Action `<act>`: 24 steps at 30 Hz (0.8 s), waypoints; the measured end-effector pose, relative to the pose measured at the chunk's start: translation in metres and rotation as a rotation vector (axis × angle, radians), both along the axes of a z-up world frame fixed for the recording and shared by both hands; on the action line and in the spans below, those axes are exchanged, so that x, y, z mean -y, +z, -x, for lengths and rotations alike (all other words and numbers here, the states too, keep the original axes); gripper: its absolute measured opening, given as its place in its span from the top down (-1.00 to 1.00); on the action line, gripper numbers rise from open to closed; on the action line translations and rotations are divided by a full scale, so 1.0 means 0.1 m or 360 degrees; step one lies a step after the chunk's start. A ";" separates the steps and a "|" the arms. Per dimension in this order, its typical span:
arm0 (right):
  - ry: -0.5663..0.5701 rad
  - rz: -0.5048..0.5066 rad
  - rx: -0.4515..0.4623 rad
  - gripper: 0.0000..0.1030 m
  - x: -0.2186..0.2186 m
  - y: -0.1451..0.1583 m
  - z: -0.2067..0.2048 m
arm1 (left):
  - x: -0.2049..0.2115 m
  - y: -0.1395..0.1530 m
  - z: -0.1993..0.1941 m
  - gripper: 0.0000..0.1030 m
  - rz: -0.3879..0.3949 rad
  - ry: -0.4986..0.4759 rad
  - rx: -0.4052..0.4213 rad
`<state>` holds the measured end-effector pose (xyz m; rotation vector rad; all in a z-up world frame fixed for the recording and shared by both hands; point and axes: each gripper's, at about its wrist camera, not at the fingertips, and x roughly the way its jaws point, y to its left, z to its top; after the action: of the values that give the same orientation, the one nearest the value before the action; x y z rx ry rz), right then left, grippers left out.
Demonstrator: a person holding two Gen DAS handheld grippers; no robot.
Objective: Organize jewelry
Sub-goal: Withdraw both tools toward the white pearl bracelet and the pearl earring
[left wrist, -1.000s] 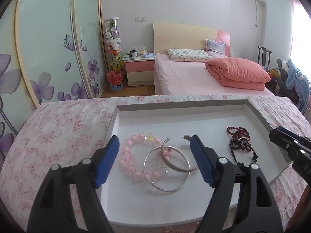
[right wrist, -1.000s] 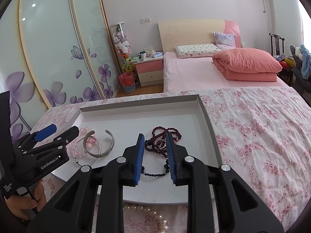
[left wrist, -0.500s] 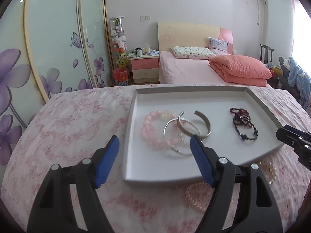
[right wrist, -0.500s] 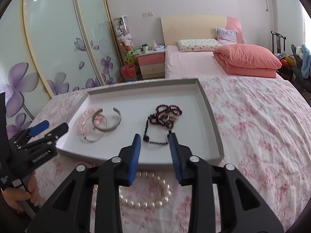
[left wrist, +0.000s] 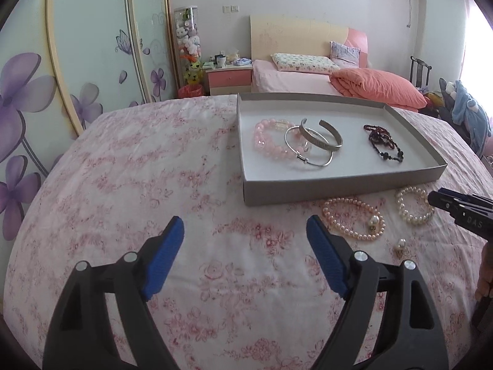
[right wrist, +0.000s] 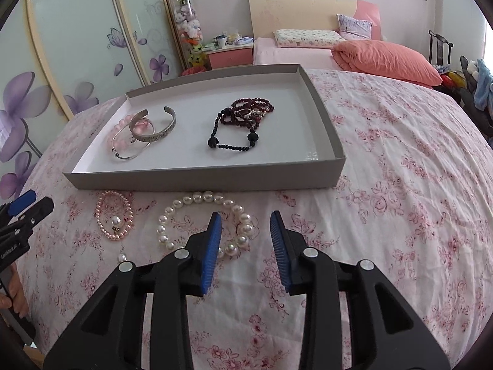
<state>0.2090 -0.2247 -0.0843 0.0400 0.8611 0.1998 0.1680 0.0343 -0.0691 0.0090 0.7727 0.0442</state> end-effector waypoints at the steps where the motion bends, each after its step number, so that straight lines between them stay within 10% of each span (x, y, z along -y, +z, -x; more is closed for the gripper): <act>1: -0.0004 0.0010 -0.0002 0.33 -0.01 0.00 -0.01 | 0.01 0.00 0.01 -0.55 0.0004 -0.0004 -0.0002; 24: -0.0043 0.0125 -0.0020 0.80 0.08 -0.06 0.12 | 0.65 -0.10 0.09 -0.59 0.0120 -0.0297 -0.0117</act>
<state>0.1965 -0.2329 -0.0902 -0.0204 0.8795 0.1402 0.1588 -0.0308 -0.0794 0.0110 0.8435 -0.1634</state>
